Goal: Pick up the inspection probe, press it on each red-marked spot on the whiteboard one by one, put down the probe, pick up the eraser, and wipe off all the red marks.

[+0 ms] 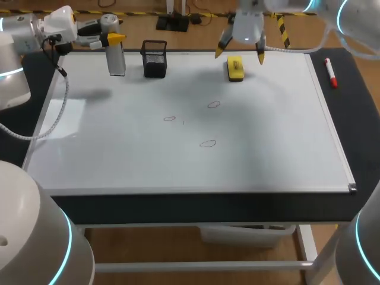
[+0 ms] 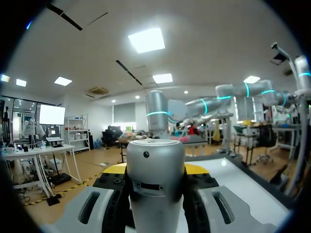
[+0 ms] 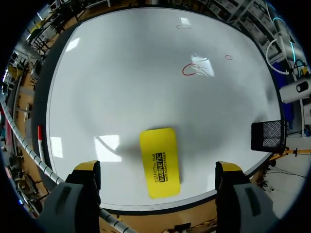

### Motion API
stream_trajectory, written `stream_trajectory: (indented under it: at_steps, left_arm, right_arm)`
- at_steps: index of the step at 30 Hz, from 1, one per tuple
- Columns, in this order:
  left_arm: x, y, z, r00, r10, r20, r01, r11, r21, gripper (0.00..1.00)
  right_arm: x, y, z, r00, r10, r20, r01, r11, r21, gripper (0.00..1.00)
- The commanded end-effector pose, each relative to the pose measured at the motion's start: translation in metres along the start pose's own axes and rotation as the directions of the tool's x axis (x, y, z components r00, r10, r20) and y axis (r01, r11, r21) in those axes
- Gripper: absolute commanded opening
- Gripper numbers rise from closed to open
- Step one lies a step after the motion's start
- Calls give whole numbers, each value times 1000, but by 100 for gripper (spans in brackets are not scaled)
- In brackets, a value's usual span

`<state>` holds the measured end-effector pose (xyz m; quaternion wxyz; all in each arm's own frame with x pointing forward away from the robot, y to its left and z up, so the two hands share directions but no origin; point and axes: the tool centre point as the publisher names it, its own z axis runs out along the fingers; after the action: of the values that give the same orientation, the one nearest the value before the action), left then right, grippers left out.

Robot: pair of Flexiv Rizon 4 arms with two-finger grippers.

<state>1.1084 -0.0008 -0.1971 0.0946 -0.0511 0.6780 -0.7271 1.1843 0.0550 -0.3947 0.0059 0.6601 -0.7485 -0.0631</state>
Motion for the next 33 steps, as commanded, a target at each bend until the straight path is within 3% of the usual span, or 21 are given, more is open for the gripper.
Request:
stream_trajectory:
  at_steps: [1,23,25,27,29,30,31,33]
  left_arm:
    - [1,-1,1,1000,2,4,-2,1000,-1,0]
    - [1,-1,1,1000,2,4,-2,1000,-1,0]
    - [1,-1,1,1000,2,4,-2,1000,-1,0]
    - [1,-1,1,1000,2,4,-2,1000,-1,0]
    - [1,-1,1,1000,2,4,-2,1000,-1,0]
    - [1,-1,1,1000,2,4,-2,1000,-1,0]
    - [1,-1,1,1000,2,4,-2,1000,-1,0]
    - [1,-1,1,1000,2,4,-2,1000,-1,0]
  right_arm:
    - [-7,-4,6,999,-16,-30,15,1000,-20,100]
    - [-9,-1,28,998,-43,-53,41,998,-48,100]
    - [-9,0,28,998,-44,-55,41,998,-50,87]
    - [-8,0,29,997,-44,-57,41,998,-53,50]
    - [-8,0,30,997,-44,-58,41,998,-57,25]
    - [-8,1,30,997,-43,-59,40,998,-58,5]
    - [-7,1,30,997,-41,-60,38,998,-59,0]
    - [-8,4,27,997,-36,-65,33,998,-53,0]
